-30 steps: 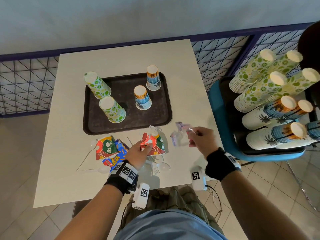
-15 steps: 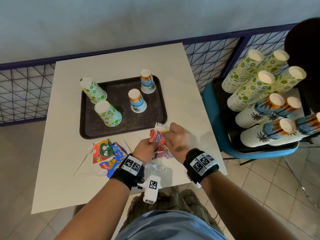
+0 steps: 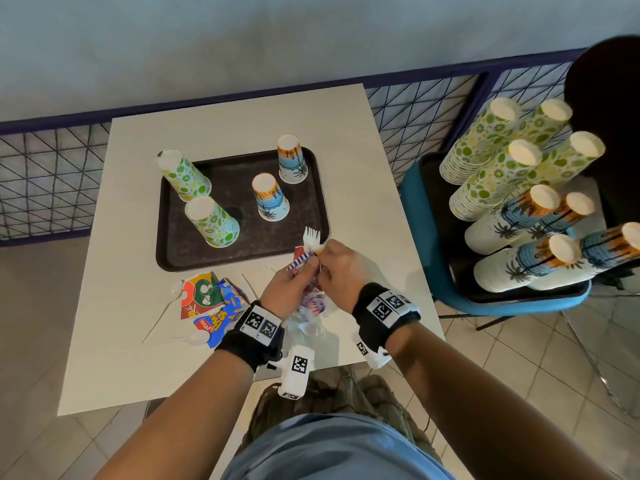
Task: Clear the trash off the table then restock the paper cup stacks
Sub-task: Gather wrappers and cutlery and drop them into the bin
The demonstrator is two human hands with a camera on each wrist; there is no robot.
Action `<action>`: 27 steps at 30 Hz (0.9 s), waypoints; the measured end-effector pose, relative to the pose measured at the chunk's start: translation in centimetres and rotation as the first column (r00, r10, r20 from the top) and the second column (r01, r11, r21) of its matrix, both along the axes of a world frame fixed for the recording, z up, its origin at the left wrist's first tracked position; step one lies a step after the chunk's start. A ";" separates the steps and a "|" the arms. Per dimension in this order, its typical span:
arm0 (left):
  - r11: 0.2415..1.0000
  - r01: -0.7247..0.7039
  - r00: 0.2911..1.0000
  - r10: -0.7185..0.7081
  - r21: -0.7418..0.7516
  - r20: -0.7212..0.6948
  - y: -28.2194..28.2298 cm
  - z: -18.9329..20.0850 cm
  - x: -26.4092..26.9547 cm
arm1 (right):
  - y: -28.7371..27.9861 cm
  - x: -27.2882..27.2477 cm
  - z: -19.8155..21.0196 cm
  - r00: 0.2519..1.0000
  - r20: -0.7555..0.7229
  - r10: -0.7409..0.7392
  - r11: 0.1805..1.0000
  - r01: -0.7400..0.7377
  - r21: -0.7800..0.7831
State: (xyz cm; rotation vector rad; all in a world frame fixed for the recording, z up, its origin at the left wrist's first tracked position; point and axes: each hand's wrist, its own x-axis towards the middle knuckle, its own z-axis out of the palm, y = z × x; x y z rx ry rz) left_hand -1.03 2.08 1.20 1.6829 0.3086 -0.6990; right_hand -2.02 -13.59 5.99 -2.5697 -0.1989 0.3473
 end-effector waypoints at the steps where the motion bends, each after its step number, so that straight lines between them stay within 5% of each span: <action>1: 0.996 -0.019 0.998 0.013 0.093 0.063 0.0 0.0 -0.1 | 0.1 0.0 0.0 1.000 0.005 0.008 0.999 -0.008 0.034; 9: 0.970 -0.235 0.963 0.223 0.069 0.151 2.0 -2.7 -1.3 | 0.2 -0.8 -1.7 0.999 0.028 -0.014 0.970 0.007 0.243; 15: 0.914 -0.406 0.914 0.406 -0.005 0.019 3.8 -2.1 -4.0 | 0.4 -2.3 -3.1 0.989 -0.003 -0.146 0.874 0.130 0.468; 19: 0.902 -0.430 0.902 0.431 -0.045 -0.005 4.1 -3.0 -6.1 | 0.9 -2.7 -3.1 0.988 -0.078 -0.132 0.860 0.153 0.487; 27: 0.907 -0.402 0.915 0.401 -0.125 -0.033 3.8 -1.6 -7.9 | 2.9 -2.8 -2.5 0.996 0.017 -0.083 0.904 0.068 0.422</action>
